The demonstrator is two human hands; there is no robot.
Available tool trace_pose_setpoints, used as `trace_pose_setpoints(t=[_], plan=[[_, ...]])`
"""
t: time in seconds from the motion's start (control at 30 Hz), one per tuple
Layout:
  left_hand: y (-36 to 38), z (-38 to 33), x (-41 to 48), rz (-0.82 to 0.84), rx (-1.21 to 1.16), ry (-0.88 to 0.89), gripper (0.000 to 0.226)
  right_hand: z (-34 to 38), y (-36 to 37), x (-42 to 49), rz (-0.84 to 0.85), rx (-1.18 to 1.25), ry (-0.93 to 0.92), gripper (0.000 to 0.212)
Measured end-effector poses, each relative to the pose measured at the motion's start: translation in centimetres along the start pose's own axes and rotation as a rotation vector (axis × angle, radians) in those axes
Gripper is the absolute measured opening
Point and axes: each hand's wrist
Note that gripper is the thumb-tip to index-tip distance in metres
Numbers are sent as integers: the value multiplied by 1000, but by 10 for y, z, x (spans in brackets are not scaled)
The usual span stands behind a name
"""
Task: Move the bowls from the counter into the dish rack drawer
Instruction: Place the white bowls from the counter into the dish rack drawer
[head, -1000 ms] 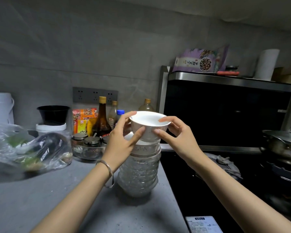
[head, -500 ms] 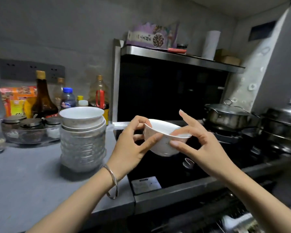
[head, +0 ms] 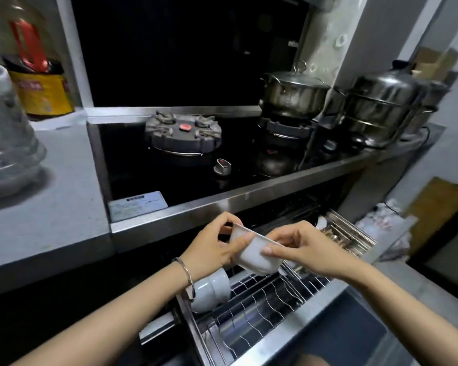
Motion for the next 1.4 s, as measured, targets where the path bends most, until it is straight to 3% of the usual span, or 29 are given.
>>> trace_pose_setpoints(t=[0.17,0.4,0.47,0.53,0.73,0.9,0.97,1.07,1.17,1.27,1.4], plan=[[24,62,-6,13,104,-133,40,-62,8,5,-74,170,182,12],[6,152,-12,254,771,6,65,-117,22,30,-156,201,385,14],[3,173,-14,301,885,-34,83,-131,28,43,-185,173,440,13],[2,192,-14,327,964,-95,79,-146,34,56,-217,155,514,17],[7,227,1,325,1046,-69,74,-178,52,94,-327,250,688,10],[14,239,19,333,1047,-29,79,-194,62,113,-370,285,744,19],[15,242,26,347,1040,-23,80,-201,64,115,-370,262,755,9],[16,242,33,341,1005,-13,79,-211,64,115,-365,202,769,28],[15,240,29,300,993,19,77,-215,61,116,-356,212,783,24],[10,240,17,257,978,32,78,-220,62,118,-359,239,772,35],[2,236,4,218,967,52,78,-218,66,121,-307,285,805,21]])
Point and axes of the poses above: each hand's wrist, its own x-axis towards the middle knuckle, its own y-axis out of the palm, z = x × y, and after that the axes turned 7 degrees about -z, right-handed
